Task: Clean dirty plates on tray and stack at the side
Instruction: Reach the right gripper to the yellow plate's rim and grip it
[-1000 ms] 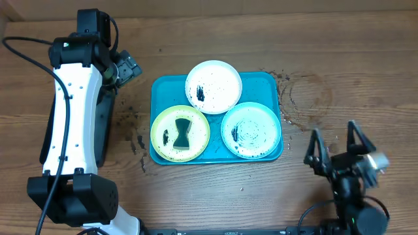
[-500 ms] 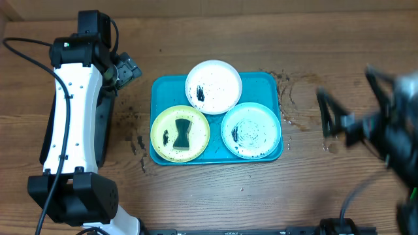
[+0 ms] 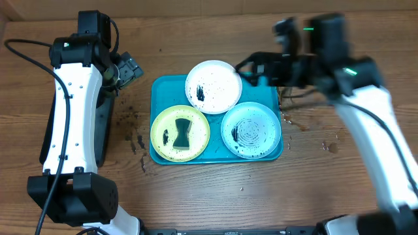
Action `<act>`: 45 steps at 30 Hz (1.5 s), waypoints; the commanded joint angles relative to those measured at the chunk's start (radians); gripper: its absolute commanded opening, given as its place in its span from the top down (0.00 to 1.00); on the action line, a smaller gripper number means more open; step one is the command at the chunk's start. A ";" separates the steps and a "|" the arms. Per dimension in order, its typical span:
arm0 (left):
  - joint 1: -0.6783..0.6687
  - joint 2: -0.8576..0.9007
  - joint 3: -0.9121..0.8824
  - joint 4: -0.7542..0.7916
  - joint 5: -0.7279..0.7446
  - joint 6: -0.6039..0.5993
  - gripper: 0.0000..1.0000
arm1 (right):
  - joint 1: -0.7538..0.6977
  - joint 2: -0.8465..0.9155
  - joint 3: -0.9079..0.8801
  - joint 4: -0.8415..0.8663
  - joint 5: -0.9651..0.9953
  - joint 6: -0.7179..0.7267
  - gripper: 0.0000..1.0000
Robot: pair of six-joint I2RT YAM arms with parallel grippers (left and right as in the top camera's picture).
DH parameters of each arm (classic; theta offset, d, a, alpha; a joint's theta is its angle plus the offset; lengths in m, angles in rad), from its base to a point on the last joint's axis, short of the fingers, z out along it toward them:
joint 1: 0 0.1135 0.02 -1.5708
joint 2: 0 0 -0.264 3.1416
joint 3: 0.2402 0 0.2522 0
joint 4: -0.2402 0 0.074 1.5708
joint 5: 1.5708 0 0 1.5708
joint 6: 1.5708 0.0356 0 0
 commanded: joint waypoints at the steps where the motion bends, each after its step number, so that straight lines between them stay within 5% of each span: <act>1: -0.003 0.007 -0.002 0.000 0.014 -0.014 0.00 | 0.096 0.122 0.072 0.044 0.121 0.035 0.00; 3: -0.003 0.007 -0.002 0.000 0.037 -0.014 0.00 | 0.137 0.179 0.068 0.105 0.102 0.040 0.41; 5: -0.003 0.007 -0.002 -0.005 0.064 -0.014 0.00 | 0.174 0.231 0.068 0.114 0.157 0.106 0.53; 7: -0.003 0.007 -0.002 -0.009 0.084 -0.014 0.18 | 0.217 0.288 0.068 0.100 0.220 0.144 0.67; 10: -0.003 0.007 -0.002 -0.007 0.086 -0.014 0.26 | 0.298 0.404 0.068 0.068 0.300 0.178 0.64; 16: -0.003 0.007 -0.002 -0.019 0.085 -0.014 0.18 | 0.369 0.501 0.068 -0.006 0.370 0.288 0.62; 36: -0.003 0.007 -0.002 -0.031 0.183 0.186 0.18 | 0.396 0.526 -0.050 0.004 0.397 0.375 0.62; 39: -0.005 0.007 -0.002 -0.035 0.184 0.188 0.20 | 0.396 0.526 -0.050 0.011 0.399 0.375 0.69; 43: -0.029 0.008 -0.004 -0.037 0.187 0.209 0.15 | 0.396 0.526 -0.050 0.024 0.399 0.375 0.93; 45: -0.056 0.015 -0.005 -0.039 0.187 0.246 0.18 | 0.396 0.526 -0.050 0.035 0.399 0.375 0.95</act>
